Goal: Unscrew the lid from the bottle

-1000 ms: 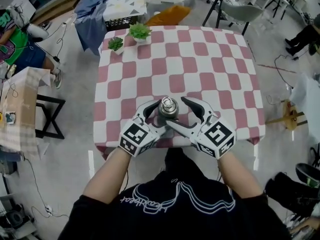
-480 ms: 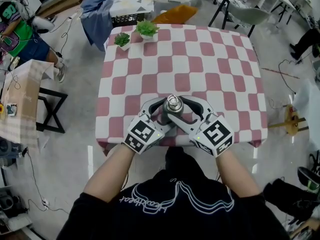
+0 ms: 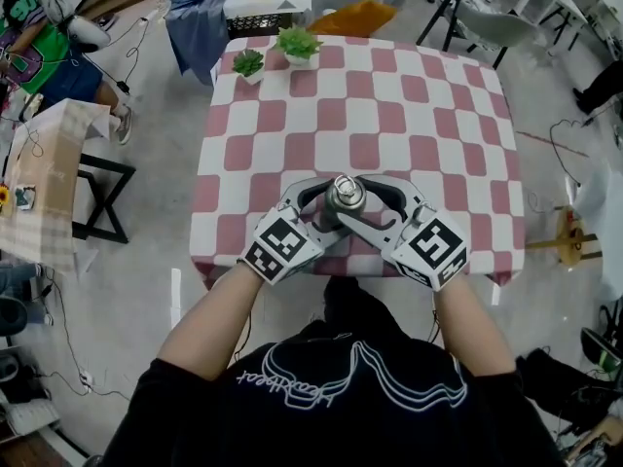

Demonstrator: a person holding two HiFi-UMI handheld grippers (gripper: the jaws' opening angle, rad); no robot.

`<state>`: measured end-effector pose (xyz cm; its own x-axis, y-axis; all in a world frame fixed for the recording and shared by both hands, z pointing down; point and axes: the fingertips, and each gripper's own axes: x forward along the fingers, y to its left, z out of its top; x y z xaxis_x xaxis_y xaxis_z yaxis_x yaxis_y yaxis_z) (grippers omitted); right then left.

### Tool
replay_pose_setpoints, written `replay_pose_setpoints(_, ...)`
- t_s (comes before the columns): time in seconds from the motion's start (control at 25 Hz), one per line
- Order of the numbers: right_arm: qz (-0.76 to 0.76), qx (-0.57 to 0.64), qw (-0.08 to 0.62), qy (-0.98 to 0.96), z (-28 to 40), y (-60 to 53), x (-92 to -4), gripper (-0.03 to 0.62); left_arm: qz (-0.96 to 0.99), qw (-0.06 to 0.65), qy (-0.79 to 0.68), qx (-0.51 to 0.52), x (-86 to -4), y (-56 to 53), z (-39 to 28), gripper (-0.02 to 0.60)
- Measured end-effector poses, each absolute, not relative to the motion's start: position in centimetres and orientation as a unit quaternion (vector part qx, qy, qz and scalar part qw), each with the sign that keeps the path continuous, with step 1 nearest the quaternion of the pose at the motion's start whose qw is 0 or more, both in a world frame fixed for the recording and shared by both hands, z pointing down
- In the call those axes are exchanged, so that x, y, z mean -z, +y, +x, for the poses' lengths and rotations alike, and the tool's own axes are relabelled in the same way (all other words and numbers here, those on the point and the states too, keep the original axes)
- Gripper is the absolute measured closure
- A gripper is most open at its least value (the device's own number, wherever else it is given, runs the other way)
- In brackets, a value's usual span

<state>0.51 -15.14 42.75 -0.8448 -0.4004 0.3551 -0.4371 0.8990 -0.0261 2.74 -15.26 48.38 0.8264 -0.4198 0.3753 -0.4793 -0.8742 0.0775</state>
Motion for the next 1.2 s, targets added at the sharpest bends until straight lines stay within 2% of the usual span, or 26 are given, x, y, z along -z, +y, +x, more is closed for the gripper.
replay_pose_setpoints(1.2,-0.067,0.008,0.223,-0.972,0.01,-15.0,-42.88,0.347,0.974,0.046,0.004,-0.221,-48.37,-15.04,2.55,0.227)
